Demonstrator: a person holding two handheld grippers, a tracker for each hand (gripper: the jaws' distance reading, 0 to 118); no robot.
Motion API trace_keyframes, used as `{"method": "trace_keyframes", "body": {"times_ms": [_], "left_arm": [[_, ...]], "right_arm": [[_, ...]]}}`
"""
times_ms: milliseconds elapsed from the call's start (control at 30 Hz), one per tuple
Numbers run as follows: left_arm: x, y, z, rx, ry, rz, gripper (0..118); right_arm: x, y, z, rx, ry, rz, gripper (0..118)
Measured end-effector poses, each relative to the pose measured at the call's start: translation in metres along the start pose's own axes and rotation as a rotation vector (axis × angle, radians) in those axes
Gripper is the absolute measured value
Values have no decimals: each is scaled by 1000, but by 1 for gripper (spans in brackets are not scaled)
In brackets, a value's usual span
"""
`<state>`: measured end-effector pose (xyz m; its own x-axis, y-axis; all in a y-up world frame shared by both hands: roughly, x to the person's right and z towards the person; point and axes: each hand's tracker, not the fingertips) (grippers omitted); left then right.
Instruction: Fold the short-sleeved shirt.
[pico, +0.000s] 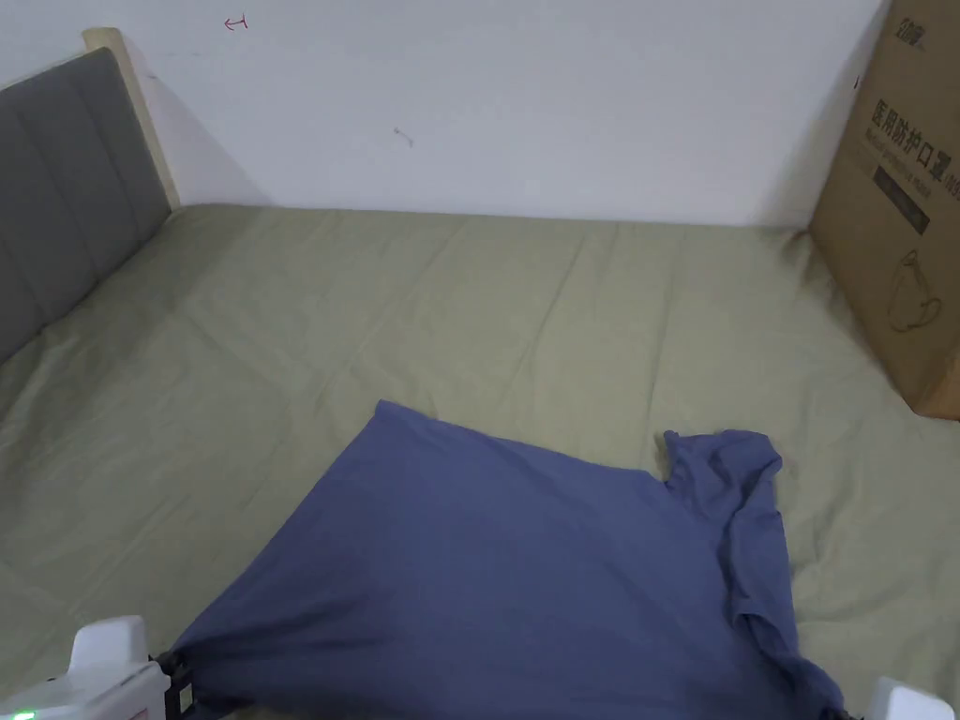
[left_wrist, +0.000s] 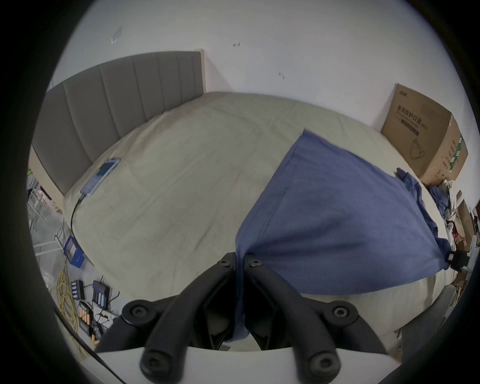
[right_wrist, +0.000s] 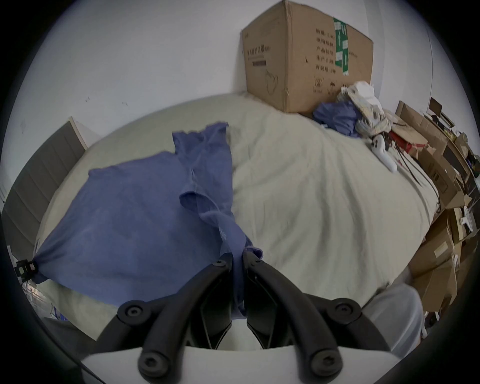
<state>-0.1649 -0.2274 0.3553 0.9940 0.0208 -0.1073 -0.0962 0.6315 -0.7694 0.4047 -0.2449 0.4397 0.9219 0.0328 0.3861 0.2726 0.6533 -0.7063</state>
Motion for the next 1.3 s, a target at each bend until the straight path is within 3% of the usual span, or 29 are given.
{"method": "trace_keyframes", "body": {"times_ms": [200,300,367,400,467,533,633,833,933,1000,1033,1100,1133,1233,1300], "left_arm": [[6,-16,-33,-176,39,-13,2],[12,-9,-32,-168,51,-6,4],[14,-2,-26,-170,41,5,18],[16,3,-21,-161,15,13,30],[19,15,-11,-114,-14,35,73],[29,31,5,-42,-29,45,94],[48,57,36,85,-62,17,97],[88,99,89,348,-110,-59,97],[105,111,103,464,-150,-83,93],[117,117,104,516,-166,-112,79],[123,119,105,532,-167,-118,66],[135,123,101,551,-187,-144,20],[141,124,97,553,-192,-155,10],[153,131,83,543,-233,-152,1],[159,139,71,521,-252,-141,0]], "right_arm": [[-7,-7,-27,-147,25,-25,5],[-7,-3,-28,-148,20,-27,6],[-10,5,-17,-142,42,-43,14],[-11,11,-11,-128,46,-30,28],[-12,26,2,-55,64,9,64],[-15,46,21,55,91,30,71],[-23,82,60,192,101,76,71],[-32,127,119,444,119,76,71],[-35,138,133,520,117,84,70],[-38,141,137,543,105,91,65],[-39,143,137,548,102,97,59],[-41,143,136,570,89,99,28],[-43,144,135,578,81,101,16],[-45,147,128,587,67,103,1],[-44,150,120,586,71,102,0]]}}
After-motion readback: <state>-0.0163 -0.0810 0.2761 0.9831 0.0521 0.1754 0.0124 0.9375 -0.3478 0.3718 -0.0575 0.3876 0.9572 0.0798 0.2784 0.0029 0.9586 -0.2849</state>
